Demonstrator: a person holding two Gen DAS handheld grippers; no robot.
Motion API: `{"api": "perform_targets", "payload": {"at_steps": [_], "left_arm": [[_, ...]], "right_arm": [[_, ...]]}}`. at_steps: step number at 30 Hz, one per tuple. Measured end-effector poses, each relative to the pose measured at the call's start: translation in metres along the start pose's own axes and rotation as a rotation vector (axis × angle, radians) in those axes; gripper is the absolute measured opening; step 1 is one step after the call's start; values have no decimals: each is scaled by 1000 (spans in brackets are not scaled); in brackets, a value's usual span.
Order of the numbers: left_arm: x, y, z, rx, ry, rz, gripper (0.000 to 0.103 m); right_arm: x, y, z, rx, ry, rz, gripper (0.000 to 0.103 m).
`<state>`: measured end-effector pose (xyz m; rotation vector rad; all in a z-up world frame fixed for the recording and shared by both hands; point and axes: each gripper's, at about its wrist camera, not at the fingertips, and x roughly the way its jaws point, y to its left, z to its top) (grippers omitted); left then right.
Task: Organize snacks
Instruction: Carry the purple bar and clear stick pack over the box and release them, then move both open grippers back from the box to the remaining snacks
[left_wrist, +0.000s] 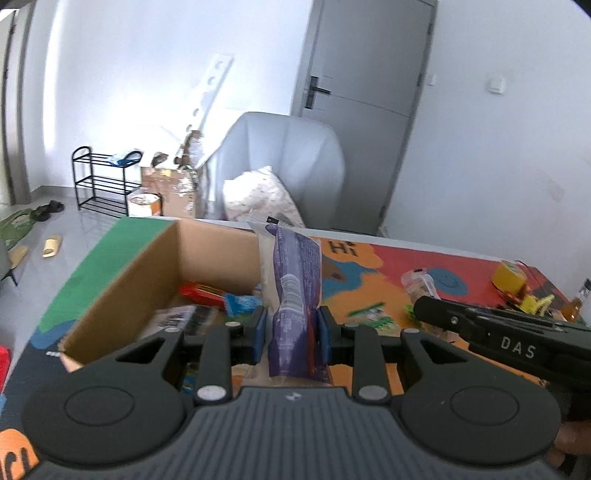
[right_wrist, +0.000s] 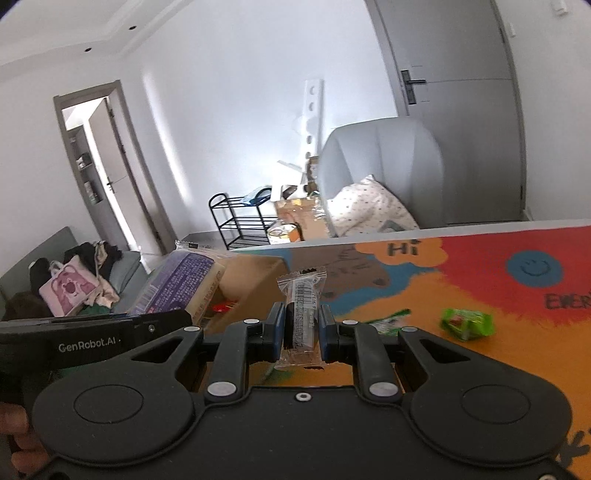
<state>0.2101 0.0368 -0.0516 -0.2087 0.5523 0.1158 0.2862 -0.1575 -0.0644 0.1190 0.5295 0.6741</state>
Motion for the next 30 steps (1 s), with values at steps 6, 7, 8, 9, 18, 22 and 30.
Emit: {"api": "perform_targets", "payload": {"at_steps": [6,7,8,9,18,22,30], "left_arm": [[1,25,4,-36,-5,31,28],[2,28,5,-38,-3,31,28],[3,31,5,-37,1,30,29],[4,34,6,-39,5,32,29],[-2,60,12,-86,-20,91,32],[-5,72,13,-109,-18,110,35],[-10,85,15,-126,-29,120,46]], "right_arm": [[11,19,4,-29,8,17,17],[13,22,6,-33,10,19,17],[15,25,7,-35,11,22,17],[17,28,8,-38,13,25,17],[36,52,16,-68,25,61,17],[45,62,20,-75,32,77,17],[55,83,31,-93,20,111,17]]}}
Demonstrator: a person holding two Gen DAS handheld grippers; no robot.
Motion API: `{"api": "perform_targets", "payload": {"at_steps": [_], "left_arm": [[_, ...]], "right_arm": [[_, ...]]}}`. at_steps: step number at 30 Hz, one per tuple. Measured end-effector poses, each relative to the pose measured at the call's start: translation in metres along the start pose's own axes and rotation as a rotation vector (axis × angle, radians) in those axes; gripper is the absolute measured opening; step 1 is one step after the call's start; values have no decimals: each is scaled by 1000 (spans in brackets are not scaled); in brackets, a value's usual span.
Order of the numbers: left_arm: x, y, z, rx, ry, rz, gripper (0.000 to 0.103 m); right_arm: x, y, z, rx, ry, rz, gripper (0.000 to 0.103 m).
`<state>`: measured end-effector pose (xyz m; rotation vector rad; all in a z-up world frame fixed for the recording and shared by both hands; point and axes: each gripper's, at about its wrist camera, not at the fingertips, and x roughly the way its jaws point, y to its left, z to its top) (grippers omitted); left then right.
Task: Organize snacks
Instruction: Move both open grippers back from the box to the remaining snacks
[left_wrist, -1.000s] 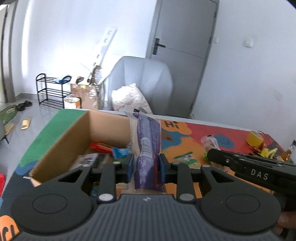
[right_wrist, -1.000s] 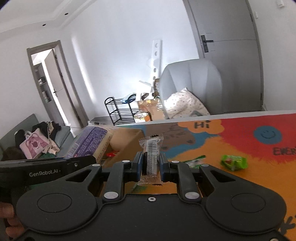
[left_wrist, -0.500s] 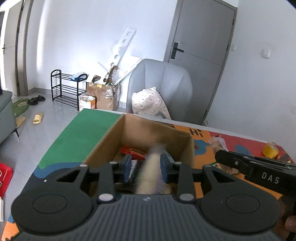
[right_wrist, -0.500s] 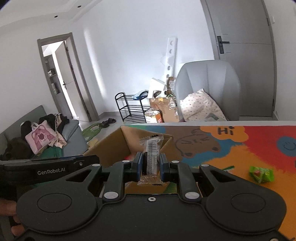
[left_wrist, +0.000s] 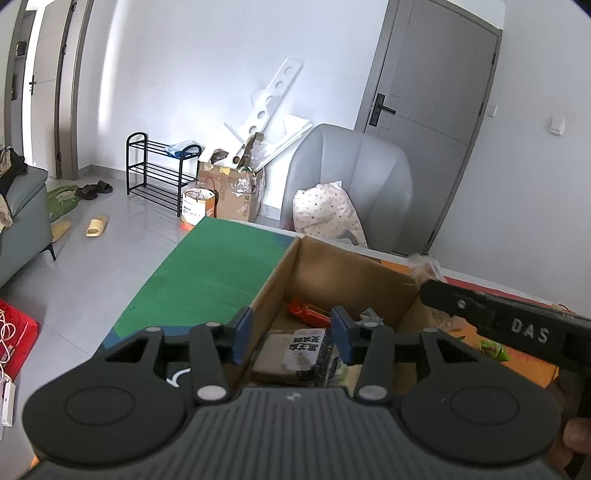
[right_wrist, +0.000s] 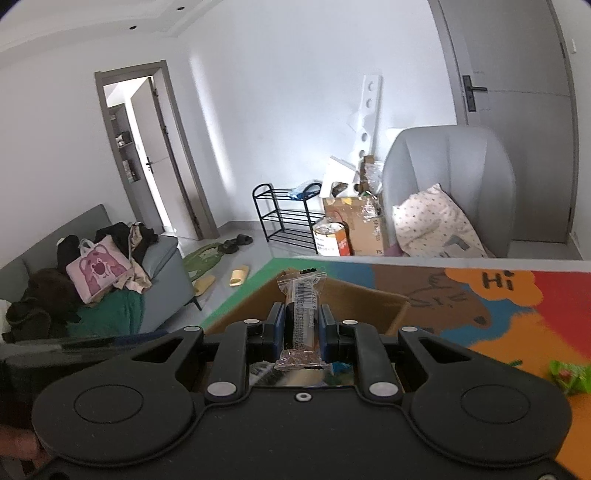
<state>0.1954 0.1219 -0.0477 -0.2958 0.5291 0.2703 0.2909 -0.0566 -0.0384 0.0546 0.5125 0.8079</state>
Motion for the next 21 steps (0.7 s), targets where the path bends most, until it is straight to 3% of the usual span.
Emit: {"api": "perform_targets", "payload": {"at_steps": [2,4,6,11,21], "left_arm": [[1,2,2,-1,0,-2,47],[2,4,3,-8,1,-2,50],[3,6,4,-15,0,3,57],[4,0,2,0,-12,42,81],[9,-20,-4,19,-3,46,92]], "right_arm": [[1,4,3,-3,-18,12,19],[2,6,5,-10,-37,16,34],[1,4,5,-6,-33,10,40],[-7,-9,-2,27,-11,-6,43],[-31,-34,-14,75,-10,-71,64]]}}
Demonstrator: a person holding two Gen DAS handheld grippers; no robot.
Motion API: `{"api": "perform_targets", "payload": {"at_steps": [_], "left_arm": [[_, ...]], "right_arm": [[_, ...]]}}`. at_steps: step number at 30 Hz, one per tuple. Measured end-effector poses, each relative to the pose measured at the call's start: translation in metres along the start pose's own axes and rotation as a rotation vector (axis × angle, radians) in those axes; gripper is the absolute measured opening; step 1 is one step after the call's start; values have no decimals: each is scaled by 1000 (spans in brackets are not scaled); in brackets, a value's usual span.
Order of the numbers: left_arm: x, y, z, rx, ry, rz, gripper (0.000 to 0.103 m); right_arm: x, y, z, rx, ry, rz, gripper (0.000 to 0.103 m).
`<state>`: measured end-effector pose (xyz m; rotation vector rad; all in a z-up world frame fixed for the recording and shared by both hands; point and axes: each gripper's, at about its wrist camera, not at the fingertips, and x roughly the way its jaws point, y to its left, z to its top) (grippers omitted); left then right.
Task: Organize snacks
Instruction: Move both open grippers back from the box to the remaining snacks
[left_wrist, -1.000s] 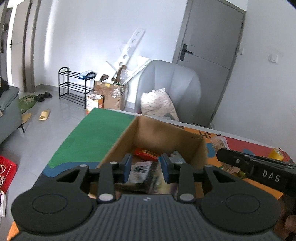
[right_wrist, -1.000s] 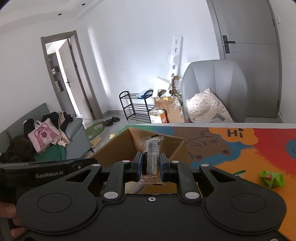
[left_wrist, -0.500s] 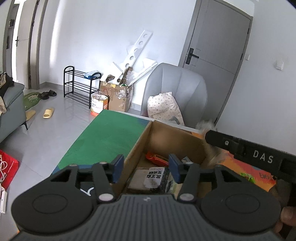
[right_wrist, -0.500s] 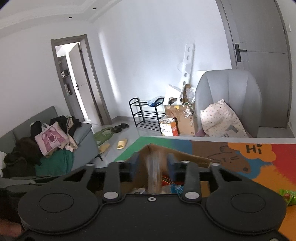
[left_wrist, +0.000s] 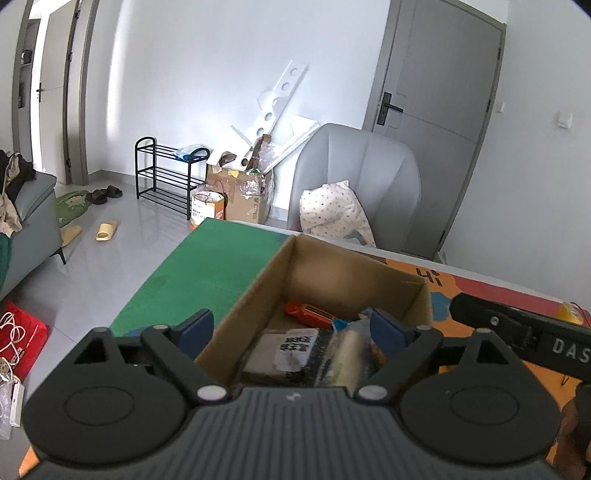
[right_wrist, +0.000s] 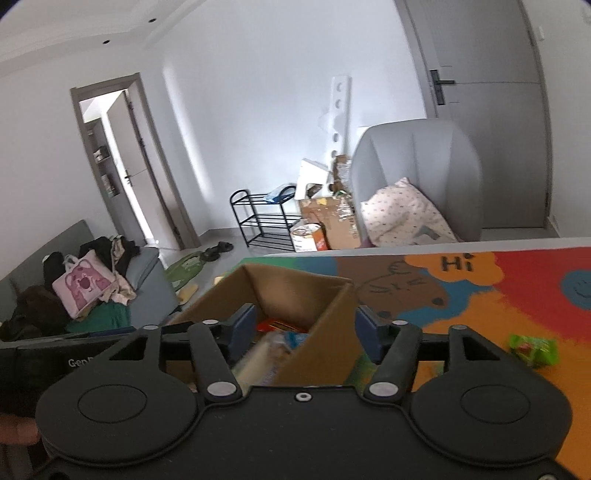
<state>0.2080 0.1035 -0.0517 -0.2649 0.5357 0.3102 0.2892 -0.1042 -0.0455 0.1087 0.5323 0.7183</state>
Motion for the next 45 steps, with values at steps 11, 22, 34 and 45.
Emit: {"api": "perform_targets", "payload": {"at_steps": [11,22,34,45], "left_arm": [[0,-37,-8,41,7,-44,103],[0,-85,-15,87,5,-100,103],[10,-123,-24,108,34,-146,103],[32,-155,-33,145,79,-166,103]], "right_arm": [[-32,-40,-10,49,-44,-85,86],[-60,-83,-22,101,-48,-153,87],[-76,-123,-29,136,-54,-204,87],[-66,-154,-33,180,-34,-202,87]]}}
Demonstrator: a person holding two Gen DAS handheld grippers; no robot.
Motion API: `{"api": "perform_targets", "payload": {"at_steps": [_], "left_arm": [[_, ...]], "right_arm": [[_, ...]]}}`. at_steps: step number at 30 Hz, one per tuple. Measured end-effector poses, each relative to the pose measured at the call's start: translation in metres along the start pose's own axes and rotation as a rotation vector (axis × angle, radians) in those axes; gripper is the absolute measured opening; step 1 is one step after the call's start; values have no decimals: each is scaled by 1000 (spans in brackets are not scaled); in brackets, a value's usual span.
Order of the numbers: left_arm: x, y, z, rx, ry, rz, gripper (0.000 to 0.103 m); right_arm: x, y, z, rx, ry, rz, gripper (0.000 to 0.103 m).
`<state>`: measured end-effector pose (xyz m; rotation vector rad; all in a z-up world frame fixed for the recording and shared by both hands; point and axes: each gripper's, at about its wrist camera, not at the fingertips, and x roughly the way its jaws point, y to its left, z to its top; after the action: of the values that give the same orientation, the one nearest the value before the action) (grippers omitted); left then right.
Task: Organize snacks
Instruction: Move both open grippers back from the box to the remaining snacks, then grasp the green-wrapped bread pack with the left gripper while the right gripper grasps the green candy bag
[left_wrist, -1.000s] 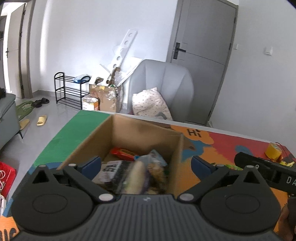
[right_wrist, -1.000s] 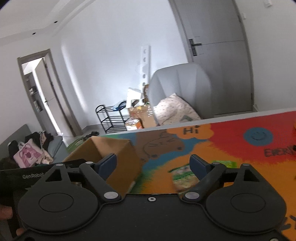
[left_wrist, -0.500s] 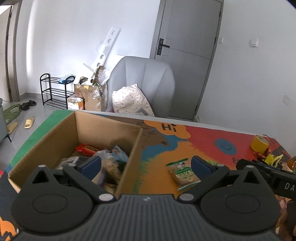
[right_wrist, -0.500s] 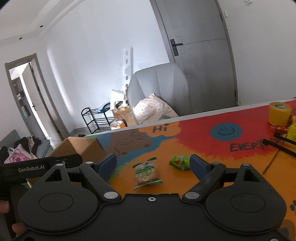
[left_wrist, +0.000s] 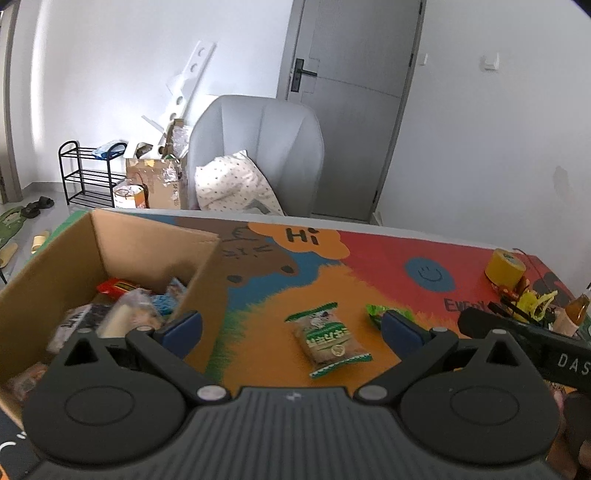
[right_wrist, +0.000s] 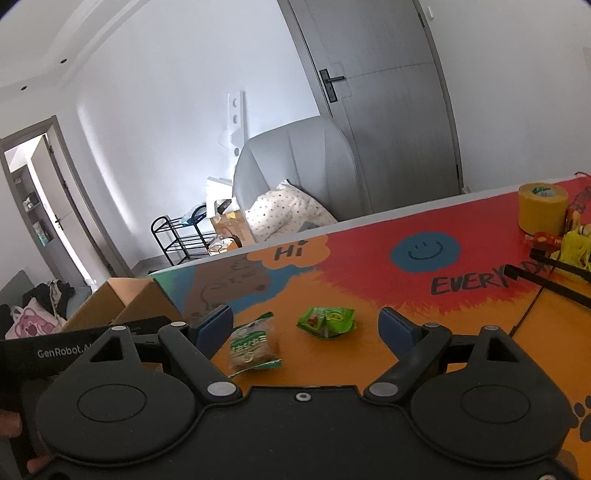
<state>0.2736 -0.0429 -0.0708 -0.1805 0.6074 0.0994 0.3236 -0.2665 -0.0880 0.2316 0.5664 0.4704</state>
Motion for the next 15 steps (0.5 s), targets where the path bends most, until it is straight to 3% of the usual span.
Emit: {"api": "perform_targets", "payload": {"at_steps": [8,15], "left_arm": [[33,-11,0,-3,52,2,103],[52,-25,1,48,25,55,102]], "right_arm": [[24,-18,1,30,42,8,84],[48,-31,1,62,88,15,73]]}}
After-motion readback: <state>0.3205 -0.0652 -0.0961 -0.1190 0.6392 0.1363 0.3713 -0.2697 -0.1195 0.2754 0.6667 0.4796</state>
